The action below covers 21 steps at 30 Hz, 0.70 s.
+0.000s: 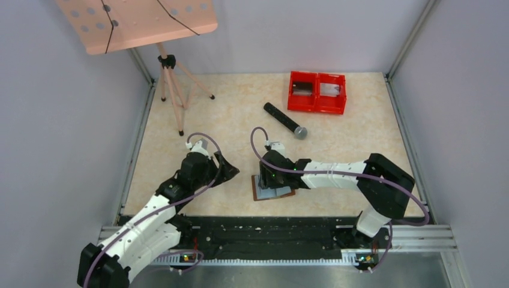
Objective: Take the credit cards out of the card holder
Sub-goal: Remove the credit card from the card holder.
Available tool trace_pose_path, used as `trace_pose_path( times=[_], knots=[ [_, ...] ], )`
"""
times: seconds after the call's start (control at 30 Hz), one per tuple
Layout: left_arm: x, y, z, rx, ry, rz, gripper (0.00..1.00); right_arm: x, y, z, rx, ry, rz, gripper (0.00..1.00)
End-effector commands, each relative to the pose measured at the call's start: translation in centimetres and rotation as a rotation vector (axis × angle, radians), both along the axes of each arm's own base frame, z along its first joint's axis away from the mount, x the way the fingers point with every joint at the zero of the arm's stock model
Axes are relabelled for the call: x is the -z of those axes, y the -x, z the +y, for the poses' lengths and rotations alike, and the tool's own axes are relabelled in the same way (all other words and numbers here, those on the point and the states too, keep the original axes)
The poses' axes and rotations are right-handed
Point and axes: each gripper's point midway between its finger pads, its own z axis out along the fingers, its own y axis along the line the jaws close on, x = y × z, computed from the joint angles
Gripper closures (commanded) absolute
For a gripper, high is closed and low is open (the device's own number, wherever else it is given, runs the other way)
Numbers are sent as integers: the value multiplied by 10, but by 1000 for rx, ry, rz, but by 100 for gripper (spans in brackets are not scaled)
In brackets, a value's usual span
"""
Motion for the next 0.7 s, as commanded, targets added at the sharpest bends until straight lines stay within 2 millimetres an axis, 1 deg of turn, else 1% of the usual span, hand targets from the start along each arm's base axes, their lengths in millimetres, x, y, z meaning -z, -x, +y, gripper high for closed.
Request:
trace_pose_path(
  times=[0.0,0.1,0.13,0.17,0.27,0.43,0.57,0.67],
  knots=[
    [-7,0,-27,122,73,2,28,-16,5,13,-44,-155,45,57],
    [1,1,-38,172,94,43,31,-24,2,14,-59,-234,49,57],
    [3,1,-41,181,102,54,32,-23,9,15,-88,-276,86,57],
    [5,0,-44,189,109,61,33,-26,9,18,-109,-325,96,56],
    [8,-1,-51,214,133,80,37,-26,13,21,-140,-403,121,57],
    [14,-3,-62,253,149,111,51,-27,17,23,-174,-438,124,57],
    [14,-7,-72,287,169,117,56,-27,18,24,-184,-453,123,57],
    [16,-9,-77,306,174,127,62,-27,19,23,-185,-457,123,57]
  ],
)
